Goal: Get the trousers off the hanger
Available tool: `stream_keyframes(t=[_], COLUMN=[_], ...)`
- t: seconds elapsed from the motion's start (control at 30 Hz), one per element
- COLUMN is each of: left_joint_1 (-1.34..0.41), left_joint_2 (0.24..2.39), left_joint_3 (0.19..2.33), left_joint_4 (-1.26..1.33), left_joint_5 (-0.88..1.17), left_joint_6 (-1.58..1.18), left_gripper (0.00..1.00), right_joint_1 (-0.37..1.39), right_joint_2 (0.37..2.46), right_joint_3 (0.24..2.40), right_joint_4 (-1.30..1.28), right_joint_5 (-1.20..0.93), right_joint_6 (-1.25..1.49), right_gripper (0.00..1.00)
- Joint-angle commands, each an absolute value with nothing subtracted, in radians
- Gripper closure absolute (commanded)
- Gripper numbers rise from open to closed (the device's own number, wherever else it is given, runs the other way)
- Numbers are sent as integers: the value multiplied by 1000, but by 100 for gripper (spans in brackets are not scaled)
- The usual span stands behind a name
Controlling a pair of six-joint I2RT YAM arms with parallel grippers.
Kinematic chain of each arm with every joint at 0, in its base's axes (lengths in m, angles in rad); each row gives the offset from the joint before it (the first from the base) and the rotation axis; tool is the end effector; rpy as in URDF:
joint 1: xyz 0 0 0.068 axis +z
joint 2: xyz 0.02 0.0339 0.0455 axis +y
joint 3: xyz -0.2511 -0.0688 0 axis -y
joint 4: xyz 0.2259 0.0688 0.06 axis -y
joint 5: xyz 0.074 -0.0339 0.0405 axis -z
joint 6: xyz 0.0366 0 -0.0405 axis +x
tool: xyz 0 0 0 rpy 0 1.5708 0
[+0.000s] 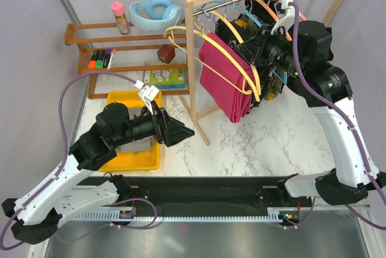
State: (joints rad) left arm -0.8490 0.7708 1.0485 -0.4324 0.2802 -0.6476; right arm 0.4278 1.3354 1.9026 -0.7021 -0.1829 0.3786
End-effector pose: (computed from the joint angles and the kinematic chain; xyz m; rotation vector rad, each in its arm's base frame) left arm 0.0905 -0.1182 0.3913 0.4199 1.8703 -1.3052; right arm 0.2053 0.1009 0.5149 -0.1838 1.7524 0.7501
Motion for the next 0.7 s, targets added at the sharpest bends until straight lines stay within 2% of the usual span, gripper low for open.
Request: stream_keyframes(t=[0.0, 0.43, 0.67], left_joint_1=[-854, -854, -854], left_joint_2=[758, 739, 732], left_joint_3=[1083, 1081, 1080], left_joint_4=[-416, -426, -434], left_joint_5=[270, 265, 259], left_joint_6=[-670, -675, -672], left_gripper=[19, 19, 19], right_joint_1=[423, 423, 423], right_joint_2=[1344, 1431, 1430], right_joint_3=[2003, 2118, 2106], right_joint_4=[-572, -529, -522], right_joint_5=[-154, -126, -97], right_joint_6=[411, 454, 456], right_gripper=[100, 100, 100])
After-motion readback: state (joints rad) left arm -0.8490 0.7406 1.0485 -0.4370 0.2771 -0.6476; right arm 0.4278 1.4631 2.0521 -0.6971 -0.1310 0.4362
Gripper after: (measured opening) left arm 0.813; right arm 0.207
